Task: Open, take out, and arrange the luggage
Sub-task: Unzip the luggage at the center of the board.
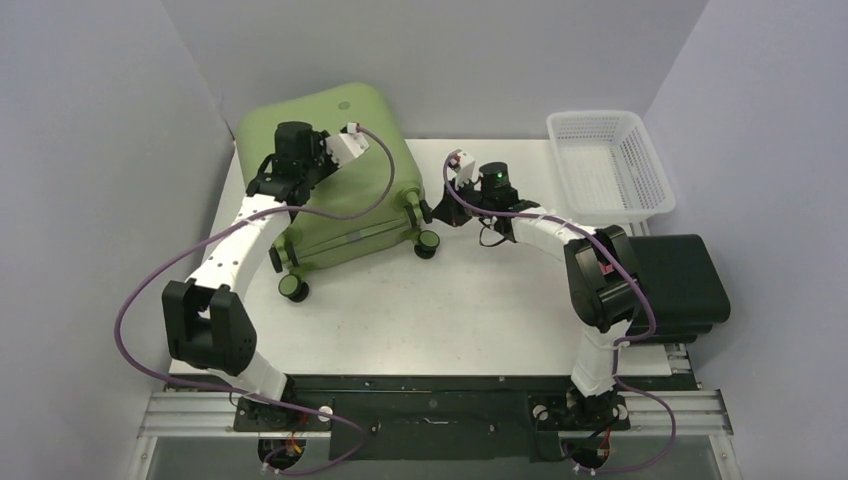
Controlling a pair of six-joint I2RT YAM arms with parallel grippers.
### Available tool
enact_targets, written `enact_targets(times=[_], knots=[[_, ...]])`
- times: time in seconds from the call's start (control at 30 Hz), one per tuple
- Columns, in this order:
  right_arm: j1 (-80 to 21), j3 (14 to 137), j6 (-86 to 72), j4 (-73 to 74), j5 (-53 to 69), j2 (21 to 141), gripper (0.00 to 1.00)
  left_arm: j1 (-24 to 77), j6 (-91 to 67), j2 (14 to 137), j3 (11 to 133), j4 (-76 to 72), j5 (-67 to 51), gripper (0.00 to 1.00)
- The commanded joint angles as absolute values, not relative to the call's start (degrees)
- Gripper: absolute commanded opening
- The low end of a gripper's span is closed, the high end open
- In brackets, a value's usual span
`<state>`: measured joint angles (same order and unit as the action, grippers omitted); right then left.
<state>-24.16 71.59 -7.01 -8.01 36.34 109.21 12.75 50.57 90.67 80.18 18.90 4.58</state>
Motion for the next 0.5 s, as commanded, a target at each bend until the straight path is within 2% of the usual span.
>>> enact_targets(times=[0.0, 0.03, 0.13, 0.23, 0.3, 0.47], knots=[[-22.15, 72.45, -5.8, -10.47, 30.7, 108.89, 0.0, 11.4, 41.03, 92.36, 84.07, 28.51, -1.59, 0.35], [-22.15, 71.84, -6.0, -10.77, 30.86, 108.54, 0.0, 10.5, 35.53, 92.92, 85.8, 28.62, -2.07, 0.39], [-22.15, 70.88, -6.33, -11.37, 31.41, 108.04, 0.0, 8.71, 24.13, 95.05, 95.21, 30.49, -0.67, 0.65], [-22.17, 70.2, -6.62, -11.74, 31.58, 107.66, 0.0, 6.88, 11.4, 97.25, 100.08, 32.9, 5.1, 0.77], [-22.15, 69.92, -6.8, -11.95, 31.66, 107.44, 0.0, 4.91, 3.49, 95.85, 99.15, 32.64, 8.42, 0.84], [-22.15, 69.95, -6.69, -12.3, 31.61, 107.25, 0.0, -3.03, -10.1, 92.42, 92.07, 33.03, 11.57, 0.81]])
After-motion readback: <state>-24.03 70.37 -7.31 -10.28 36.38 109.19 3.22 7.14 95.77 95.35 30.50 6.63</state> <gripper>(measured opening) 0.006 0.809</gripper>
